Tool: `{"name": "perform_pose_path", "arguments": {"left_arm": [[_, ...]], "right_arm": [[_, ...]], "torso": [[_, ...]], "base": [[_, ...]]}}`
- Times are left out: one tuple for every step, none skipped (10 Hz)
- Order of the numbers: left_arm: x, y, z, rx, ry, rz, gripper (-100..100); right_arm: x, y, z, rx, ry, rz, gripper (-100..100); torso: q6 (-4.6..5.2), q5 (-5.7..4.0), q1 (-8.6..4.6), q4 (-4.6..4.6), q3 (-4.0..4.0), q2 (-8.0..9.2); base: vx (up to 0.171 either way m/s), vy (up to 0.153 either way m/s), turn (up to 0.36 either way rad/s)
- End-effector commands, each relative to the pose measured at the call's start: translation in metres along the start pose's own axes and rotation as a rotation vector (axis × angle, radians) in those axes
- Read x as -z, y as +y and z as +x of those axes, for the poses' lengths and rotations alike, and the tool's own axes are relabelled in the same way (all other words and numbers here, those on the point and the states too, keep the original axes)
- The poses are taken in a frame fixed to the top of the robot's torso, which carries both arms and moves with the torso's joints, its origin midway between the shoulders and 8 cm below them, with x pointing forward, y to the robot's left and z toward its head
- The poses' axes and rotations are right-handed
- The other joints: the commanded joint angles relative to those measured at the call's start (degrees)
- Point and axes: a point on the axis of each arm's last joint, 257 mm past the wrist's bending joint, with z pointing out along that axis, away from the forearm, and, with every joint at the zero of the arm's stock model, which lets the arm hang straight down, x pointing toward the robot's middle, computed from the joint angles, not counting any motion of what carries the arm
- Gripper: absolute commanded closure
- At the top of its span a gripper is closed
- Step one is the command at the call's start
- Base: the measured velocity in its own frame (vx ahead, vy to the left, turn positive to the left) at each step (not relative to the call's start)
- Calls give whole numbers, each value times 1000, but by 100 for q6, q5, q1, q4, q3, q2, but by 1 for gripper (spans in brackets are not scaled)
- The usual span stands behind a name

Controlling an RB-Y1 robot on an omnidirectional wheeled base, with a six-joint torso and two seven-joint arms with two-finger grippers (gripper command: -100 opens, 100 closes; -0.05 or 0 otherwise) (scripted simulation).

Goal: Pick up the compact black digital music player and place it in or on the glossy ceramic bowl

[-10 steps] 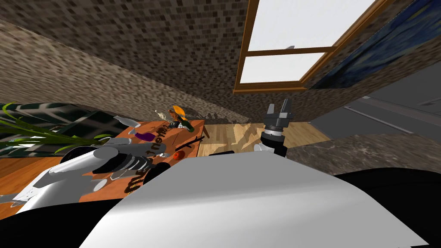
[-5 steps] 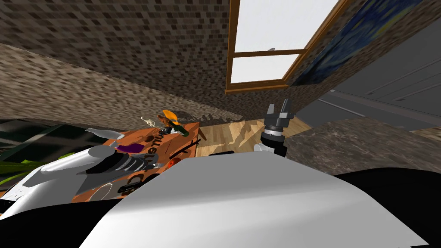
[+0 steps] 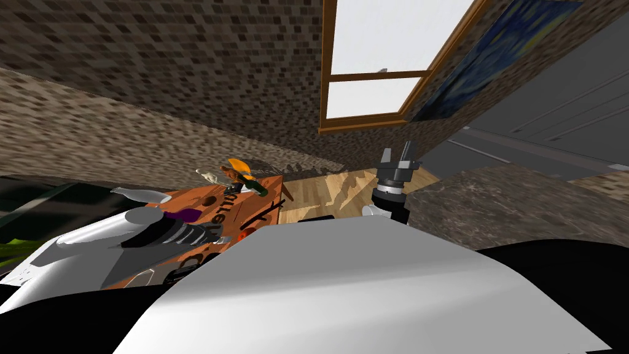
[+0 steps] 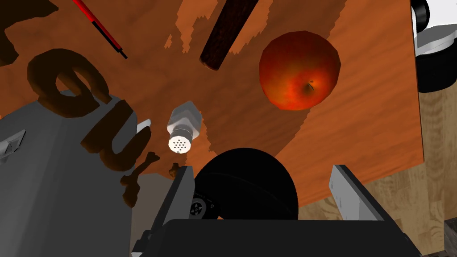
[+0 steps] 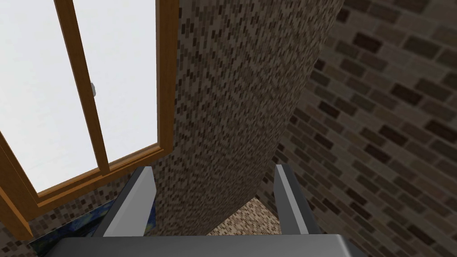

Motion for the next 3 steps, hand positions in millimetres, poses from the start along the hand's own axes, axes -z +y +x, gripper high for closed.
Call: {"name": "perform_pose_path", "arguments": {"left_arm": [[0, 0, 0, 0, 0, 0, 0], [0, 0, 0, 0, 0, 0, 0], [0, 0, 0, 0, 0, 0, 0]], "right_arm": [[0, 0, 0, 0, 0, 0, 0], [0, 0, 0, 0, 0, 0, 0], [0, 0, 0, 0, 0, 0, 0]], "torso": [[0, 0, 0, 0, 0, 0], [0, 0, 0, 0, 0, 0], [0, 0, 0, 0, 0, 0]], "base": [[0, 0, 0], [0, 0, 0], [0, 0, 0]]}}
